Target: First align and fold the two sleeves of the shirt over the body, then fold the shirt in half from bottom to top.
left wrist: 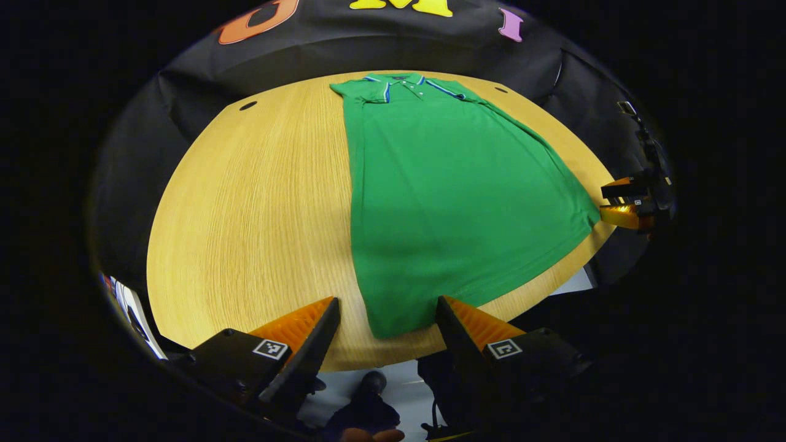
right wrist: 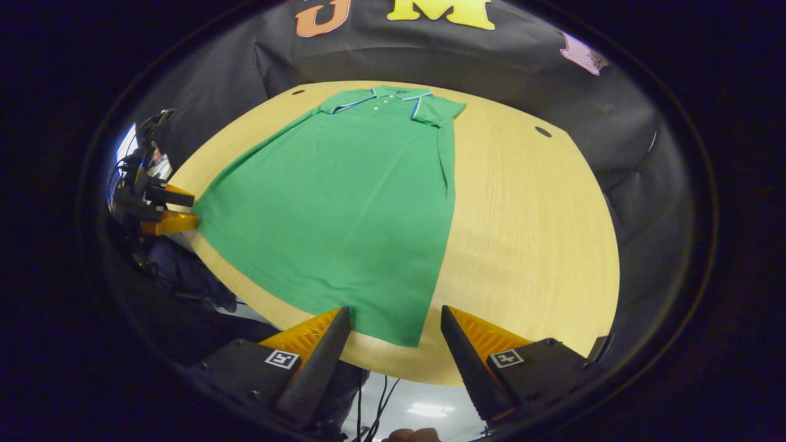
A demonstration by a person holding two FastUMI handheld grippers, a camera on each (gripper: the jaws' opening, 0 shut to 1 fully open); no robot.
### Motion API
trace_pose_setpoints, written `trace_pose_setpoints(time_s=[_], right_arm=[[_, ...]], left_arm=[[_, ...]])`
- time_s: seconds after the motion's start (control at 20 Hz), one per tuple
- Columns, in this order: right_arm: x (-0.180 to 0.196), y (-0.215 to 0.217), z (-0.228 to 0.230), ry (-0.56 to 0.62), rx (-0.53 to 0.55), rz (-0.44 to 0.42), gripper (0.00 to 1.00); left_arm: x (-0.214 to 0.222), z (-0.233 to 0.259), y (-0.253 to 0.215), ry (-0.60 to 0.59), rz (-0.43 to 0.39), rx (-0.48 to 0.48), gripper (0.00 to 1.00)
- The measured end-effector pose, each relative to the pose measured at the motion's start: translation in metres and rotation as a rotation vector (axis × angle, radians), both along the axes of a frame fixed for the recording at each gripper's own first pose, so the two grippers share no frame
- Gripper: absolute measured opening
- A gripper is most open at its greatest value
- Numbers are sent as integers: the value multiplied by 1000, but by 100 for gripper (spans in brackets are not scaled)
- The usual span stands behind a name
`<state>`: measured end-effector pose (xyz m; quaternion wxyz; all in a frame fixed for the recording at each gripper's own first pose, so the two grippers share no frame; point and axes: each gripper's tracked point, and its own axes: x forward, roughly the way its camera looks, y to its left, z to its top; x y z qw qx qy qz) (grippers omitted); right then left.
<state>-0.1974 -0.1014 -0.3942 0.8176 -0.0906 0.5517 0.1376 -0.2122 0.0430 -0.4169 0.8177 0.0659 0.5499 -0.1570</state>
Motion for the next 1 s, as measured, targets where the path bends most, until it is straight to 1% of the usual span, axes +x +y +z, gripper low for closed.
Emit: trace_pose_setpoints(time_s=[0.05,0.15,0.2,0.35,0.4,0.45,0.5,0.6,0.65,0.7,0.75,0.9,1.0], right_arm=[[1,1,-4,1,-6,2,96],[-1,3,-12,10,-11,-7,95],[-4,5,-13,25,0,-12,96],[-1,7,-16,5,10,-13,96],[-1,7,-16,-3,14,-10,92],[-1,7,-15,2,13,-1,95],[2,8,-15,-5,19,2,73],[2,14,-16,-1,40,-13,30],[4,15,-15,2,43,-8,9],[-1,12,-18,8,44,-17,7],[3,17,-14,15,51,-18,3],[14,21,-6,9,64,-12,2],[25,23,6,-11,83,-12,2]], left_arm=[[2,-2,-2,1,0,0,100],[3,-2,-3,-1,-1,15,100],[3,-2,-3,-1,8,20,100],[6,-3,-5,-14,52,21,100],[5,-3,-5,-27,59,21,100],[4,-3,-8,-31,60,14,100],[5,-3,-13,-46,42,11,99],[6,0,-24,-62,5,-14,51],[6,1,-24,-57,-9,-1,27],[7,-1,-26,-51,-12,-10,4],[8,-1,-27,-34,-2,-31,4],[14,0,-26,24,67,-93,3],[20,9,-23,26,83,-109,4]])
